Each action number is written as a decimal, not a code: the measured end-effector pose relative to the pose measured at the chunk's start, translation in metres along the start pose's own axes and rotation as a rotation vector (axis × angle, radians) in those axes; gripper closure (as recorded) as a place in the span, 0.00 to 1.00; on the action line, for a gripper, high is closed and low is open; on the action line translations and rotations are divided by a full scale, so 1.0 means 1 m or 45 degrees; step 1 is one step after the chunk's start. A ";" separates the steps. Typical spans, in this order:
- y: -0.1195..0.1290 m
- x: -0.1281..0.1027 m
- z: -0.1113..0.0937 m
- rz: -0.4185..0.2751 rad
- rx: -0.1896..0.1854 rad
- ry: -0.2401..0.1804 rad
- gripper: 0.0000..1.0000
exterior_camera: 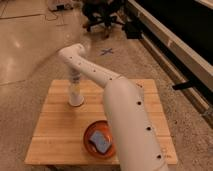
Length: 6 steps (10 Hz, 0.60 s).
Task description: Place the ceramic cup over the eraser
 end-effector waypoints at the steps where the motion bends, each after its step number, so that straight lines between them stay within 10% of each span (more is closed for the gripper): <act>1: 0.000 0.000 -0.010 -0.003 -0.009 0.005 1.00; 6: 0.009 -0.012 -0.078 0.024 -0.080 0.015 1.00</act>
